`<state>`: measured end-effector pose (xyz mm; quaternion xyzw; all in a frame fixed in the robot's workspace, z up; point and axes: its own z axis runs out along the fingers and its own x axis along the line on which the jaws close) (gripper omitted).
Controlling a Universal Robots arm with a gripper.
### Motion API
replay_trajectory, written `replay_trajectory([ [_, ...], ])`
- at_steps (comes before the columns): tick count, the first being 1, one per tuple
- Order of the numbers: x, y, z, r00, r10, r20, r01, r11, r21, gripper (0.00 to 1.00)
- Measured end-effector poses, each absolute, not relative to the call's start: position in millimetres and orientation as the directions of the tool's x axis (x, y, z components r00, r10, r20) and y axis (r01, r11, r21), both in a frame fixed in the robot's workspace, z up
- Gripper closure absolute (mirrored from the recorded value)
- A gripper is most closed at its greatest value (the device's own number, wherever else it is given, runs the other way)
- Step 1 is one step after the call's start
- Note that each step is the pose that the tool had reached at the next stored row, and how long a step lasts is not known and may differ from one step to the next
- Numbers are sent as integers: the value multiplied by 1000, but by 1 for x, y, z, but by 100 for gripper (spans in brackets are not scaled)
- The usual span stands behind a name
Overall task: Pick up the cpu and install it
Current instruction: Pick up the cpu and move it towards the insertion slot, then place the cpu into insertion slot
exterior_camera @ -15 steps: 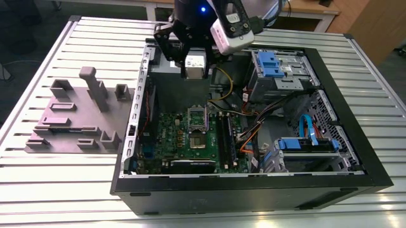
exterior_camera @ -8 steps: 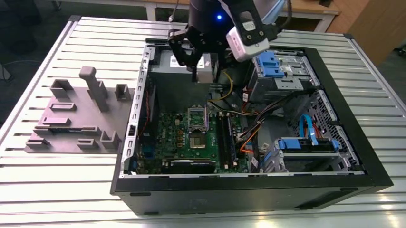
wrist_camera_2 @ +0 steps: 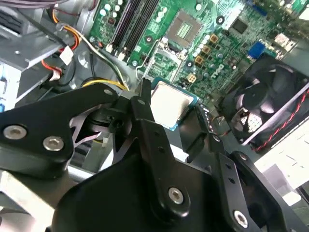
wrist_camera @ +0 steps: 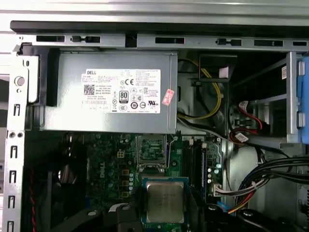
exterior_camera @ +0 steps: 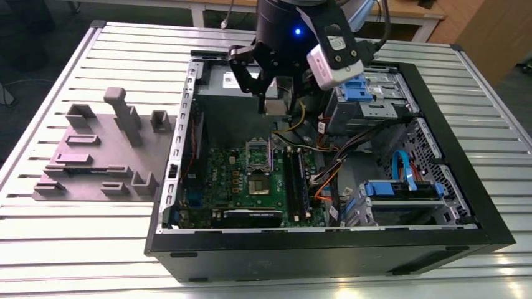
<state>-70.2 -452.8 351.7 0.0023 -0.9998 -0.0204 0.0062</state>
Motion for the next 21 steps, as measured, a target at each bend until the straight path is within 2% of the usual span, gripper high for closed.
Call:
replay_trajectory([
  [6, -70, -466, 348, -1000, -1, 12, 0, 999, 41, 53],
  [21, -70, -466, 347, -1000, -1, 12, 0, 999, 41, 53],
])
